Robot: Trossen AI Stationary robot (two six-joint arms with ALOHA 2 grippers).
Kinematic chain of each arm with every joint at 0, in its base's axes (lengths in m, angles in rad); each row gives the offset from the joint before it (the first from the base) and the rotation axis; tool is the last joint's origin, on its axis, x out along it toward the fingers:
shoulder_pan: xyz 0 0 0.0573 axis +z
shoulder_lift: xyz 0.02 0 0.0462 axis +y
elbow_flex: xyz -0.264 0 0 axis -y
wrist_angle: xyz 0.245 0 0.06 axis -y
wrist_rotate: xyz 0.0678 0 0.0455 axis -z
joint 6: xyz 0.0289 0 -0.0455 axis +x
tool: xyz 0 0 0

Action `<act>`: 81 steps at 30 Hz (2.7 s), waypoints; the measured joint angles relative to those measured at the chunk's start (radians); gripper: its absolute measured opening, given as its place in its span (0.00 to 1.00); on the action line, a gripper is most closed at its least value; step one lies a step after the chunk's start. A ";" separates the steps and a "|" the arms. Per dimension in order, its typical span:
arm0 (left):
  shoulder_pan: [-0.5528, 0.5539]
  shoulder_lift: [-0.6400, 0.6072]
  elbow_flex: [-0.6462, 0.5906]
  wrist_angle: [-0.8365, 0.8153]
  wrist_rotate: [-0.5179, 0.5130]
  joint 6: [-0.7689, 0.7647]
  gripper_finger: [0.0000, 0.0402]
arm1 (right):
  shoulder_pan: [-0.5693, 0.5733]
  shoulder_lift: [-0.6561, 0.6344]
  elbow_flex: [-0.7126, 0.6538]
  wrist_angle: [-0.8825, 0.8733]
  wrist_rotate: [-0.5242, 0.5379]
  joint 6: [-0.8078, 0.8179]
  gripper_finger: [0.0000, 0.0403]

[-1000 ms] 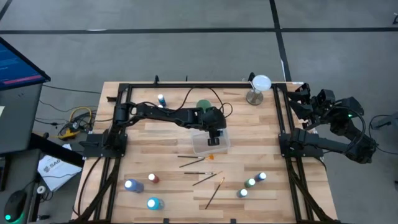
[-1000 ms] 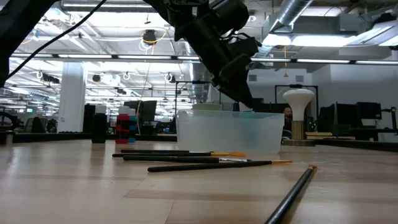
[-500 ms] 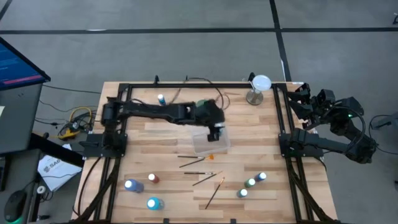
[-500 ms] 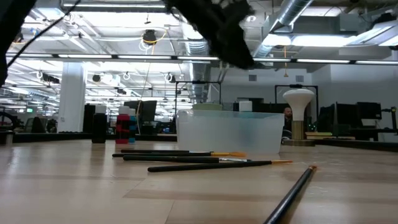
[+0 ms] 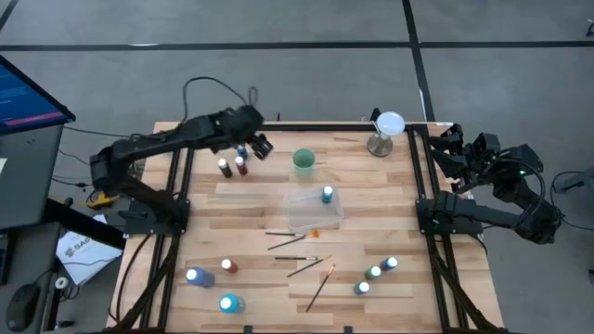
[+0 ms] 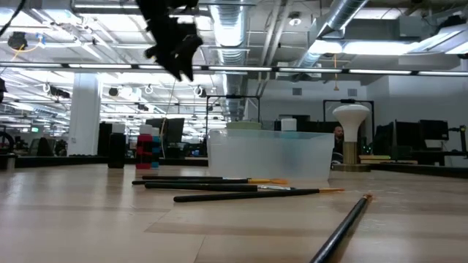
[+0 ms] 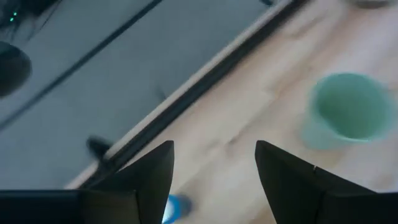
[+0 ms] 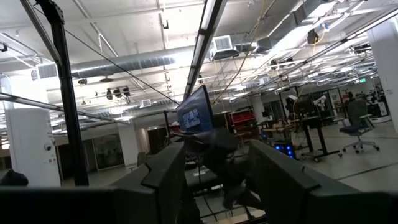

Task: Pick & Place Paint Supplies
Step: Put the blue paint bottle into the transparent bin

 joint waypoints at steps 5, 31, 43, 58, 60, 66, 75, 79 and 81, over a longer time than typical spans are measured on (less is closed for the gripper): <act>0.126 -0.008 -0.104 -0.002 0.095 -0.024 0.55 | 0.000 0.000 0.000 0.000 0.001 0.000 0.43; 0.229 0.141 -0.120 -0.044 0.171 -0.049 0.55 | 0.000 0.000 0.000 0.000 0.008 0.000 0.43; 0.237 0.139 -0.155 -0.041 0.184 -0.047 0.55 | 0.000 0.000 0.000 0.000 0.008 -0.004 0.43; 0.234 0.118 -0.168 -0.022 0.212 -0.047 0.54 | 0.000 0.000 0.000 0.000 0.008 -0.011 0.43; 0.232 0.118 -0.168 -0.020 0.218 -0.047 0.54 | 0.000 0.000 0.000 -0.001 0.008 -0.011 0.43; 0.209 0.102 -0.138 -0.015 0.197 -0.046 0.55 | 0.000 0.000 0.000 -0.003 0.008 -0.011 0.43; 0.266 0.104 -0.130 -0.027 0.198 -0.022 0.56 | 0.000 0.000 0.000 -0.004 0.008 -0.011 0.43; 0.280 0.112 -0.130 -0.028 0.219 -0.021 0.56 | 0.000 0.000 0.000 -0.004 0.008 -0.011 0.43; 0.279 0.113 -0.139 -0.033 0.223 -0.020 0.56 | 0.000 0.000 0.000 -0.005 0.008 -0.011 0.43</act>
